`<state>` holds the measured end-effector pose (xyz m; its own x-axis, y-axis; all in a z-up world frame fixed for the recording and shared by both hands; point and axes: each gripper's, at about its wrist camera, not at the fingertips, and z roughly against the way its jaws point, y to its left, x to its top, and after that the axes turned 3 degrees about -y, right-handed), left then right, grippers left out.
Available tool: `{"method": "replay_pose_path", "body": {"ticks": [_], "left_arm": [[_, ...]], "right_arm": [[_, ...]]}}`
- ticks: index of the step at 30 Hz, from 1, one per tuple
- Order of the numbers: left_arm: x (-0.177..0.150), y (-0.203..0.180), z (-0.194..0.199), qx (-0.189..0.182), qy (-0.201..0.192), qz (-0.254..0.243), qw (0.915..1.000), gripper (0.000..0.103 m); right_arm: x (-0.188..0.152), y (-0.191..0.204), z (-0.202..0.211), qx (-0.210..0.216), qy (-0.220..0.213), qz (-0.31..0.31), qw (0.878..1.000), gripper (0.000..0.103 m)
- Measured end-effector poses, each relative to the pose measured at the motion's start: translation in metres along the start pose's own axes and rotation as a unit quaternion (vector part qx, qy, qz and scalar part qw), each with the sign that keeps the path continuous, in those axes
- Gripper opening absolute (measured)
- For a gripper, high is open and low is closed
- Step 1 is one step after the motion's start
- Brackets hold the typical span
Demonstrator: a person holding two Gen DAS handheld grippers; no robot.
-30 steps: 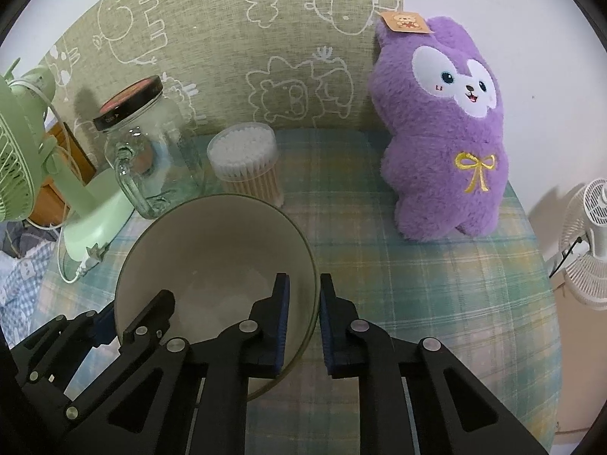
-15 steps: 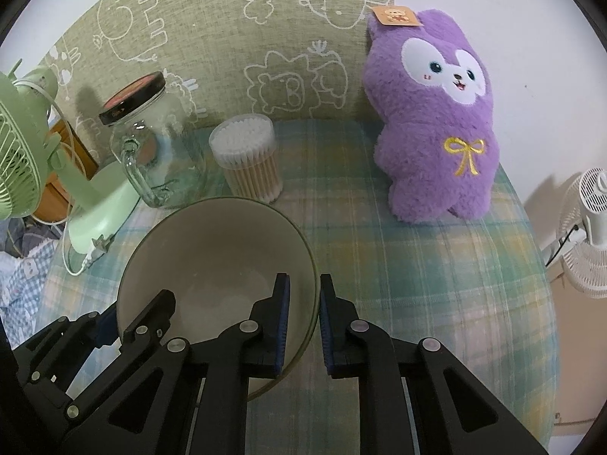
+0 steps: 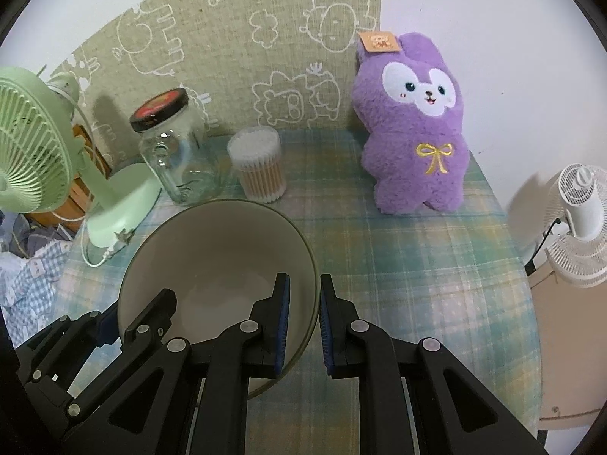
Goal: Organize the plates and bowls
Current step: 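Lift the cream bowl off the table with both grippers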
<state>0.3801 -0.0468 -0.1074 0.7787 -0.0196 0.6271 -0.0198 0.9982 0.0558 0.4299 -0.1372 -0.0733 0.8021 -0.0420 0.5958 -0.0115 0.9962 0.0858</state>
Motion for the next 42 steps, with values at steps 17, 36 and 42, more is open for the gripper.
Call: {"method": "replay_pose_path", "body": {"ticks": [17,36,42], "left_arm": [[-0.001,0.017,0.079,-0.011,-0.044,0.016,0.9988,0.017],[-0.026,0.039,0.16,-0.032,-0.088,0.004,0.9956,0.017],[-0.042,0.045,0.179,-0.04,-0.093,0.001,0.9948,0.017]], "right_arm": [[-0.001,0.014,0.085,-0.007,-0.047,0.0,0.999,0.018],[-0.031,0.036,0.177,-0.03,-0.081,-0.005,0.996,0.018],[-0.049,0.041,0.199,-0.037,-0.086,-0.01,0.996,0.018]]}}
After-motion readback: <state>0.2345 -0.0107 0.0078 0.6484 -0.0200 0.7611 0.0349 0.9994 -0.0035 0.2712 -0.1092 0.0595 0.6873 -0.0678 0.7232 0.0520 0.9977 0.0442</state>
